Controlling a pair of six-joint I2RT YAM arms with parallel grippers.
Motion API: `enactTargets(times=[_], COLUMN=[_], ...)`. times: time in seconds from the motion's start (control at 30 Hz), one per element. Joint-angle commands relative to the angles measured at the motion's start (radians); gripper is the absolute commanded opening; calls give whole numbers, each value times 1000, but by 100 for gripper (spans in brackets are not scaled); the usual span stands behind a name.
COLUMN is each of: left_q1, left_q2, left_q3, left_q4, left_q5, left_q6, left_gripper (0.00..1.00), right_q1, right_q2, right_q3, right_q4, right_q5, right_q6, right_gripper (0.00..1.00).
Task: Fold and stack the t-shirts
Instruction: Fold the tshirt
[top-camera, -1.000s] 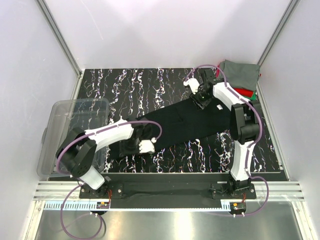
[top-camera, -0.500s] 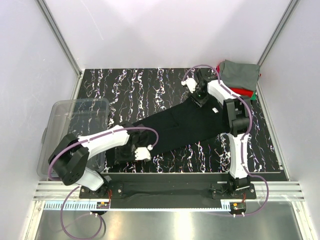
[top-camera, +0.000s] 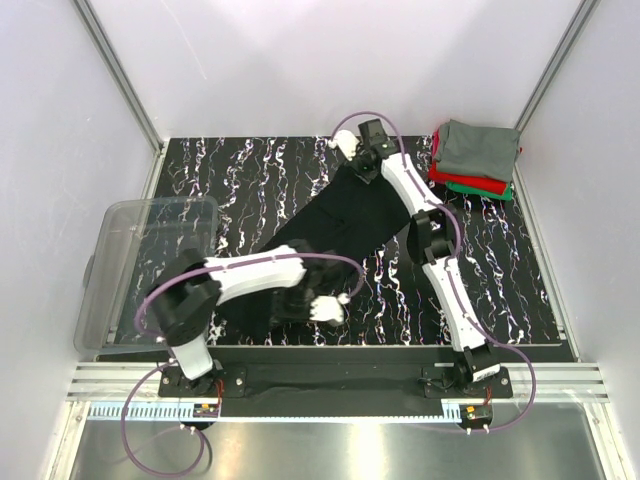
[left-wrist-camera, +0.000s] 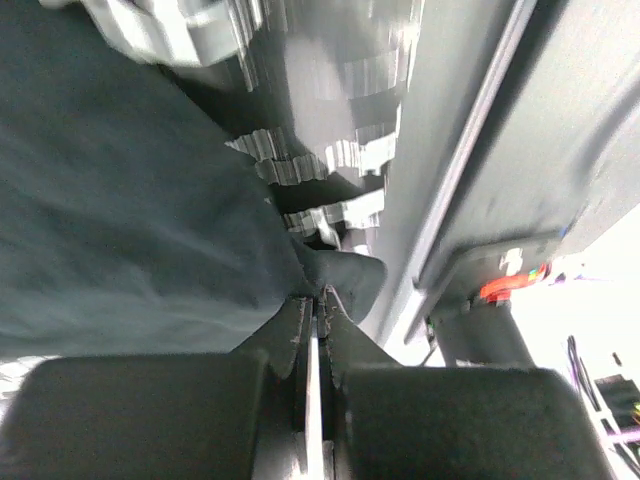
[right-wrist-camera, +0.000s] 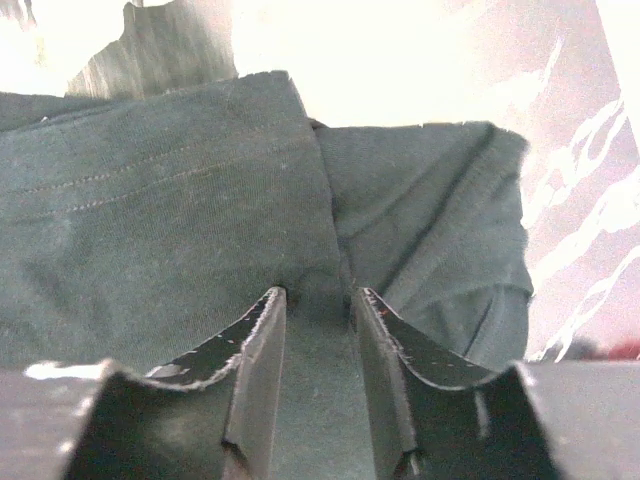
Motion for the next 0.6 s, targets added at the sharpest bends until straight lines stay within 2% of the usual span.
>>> enactTargets(times=[0.0, 0.13, 0.23, 0.3, 0.57], left_q1=[-71, -157, -182, -184, -179], left_q2=[72, 157, 145, 126, 66], left_q3=[140, 208, 239, 272, 458], left_q4=[3, -6, -19, -37, -85], left_q5=[96, 125, 137, 123, 45], left_q6=[-35, -70, -95, -90, -56], left_gripper=[0, 6, 13, 21, 30], right_q1=[28, 29, 28, 29, 29], right_q2=[20, 38, 4, -67, -331], right_q3=[-47, 22, 44, 4, -255], right_q4=[176, 279, 309, 313, 272], right_q5=[6, -14, -8, -12, -11], right_q6=[-33, 18, 58, 93, 156], right_gripper=[44, 47, 48, 50, 52])
